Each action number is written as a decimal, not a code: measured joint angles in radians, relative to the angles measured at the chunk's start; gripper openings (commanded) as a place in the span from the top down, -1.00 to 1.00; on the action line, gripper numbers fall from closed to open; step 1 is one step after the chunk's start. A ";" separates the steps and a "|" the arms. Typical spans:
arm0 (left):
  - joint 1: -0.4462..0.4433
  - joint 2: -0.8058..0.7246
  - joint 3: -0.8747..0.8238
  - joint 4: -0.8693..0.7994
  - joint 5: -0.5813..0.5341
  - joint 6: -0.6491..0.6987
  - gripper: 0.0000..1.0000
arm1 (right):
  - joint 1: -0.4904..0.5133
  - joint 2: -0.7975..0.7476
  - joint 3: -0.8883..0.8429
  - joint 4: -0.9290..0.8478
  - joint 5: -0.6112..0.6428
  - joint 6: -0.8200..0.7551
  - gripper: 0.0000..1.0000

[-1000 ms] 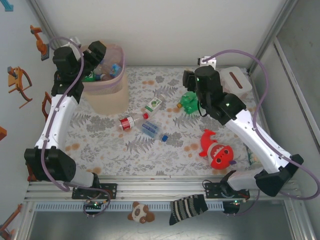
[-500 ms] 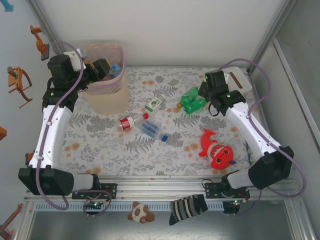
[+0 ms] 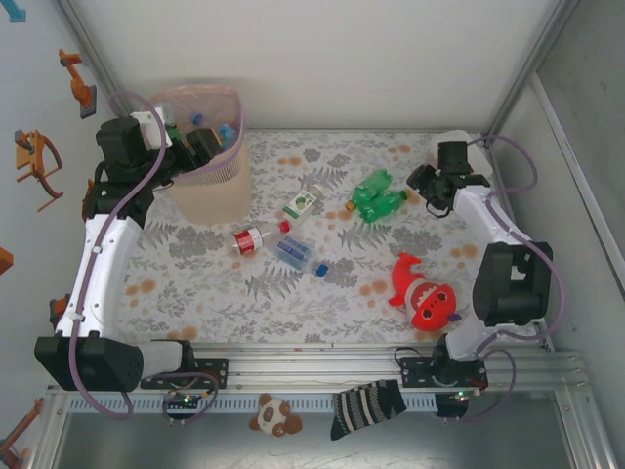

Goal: Put the plastic bottles in the bin

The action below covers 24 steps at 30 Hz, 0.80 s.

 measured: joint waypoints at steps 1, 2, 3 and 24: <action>0.000 0.000 0.000 0.002 0.002 0.000 -0.43 | -0.013 0.022 -0.005 0.021 -0.022 0.010 -0.18; 0.000 -0.001 0.000 0.003 0.003 0.000 -0.43 | -0.023 0.040 -0.008 0.037 -0.039 0.015 -0.18; -0.001 -0.001 0.000 0.003 0.003 0.000 -0.43 | -0.033 0.062 -0.014 0.061 -0.059 0.023 -0.18; -0.003 -0.001 -0.005 0.010 0.010 0.000 -0.43 | -0.074 0.364 -0.023 0.394 -0.258 0.199 -0.06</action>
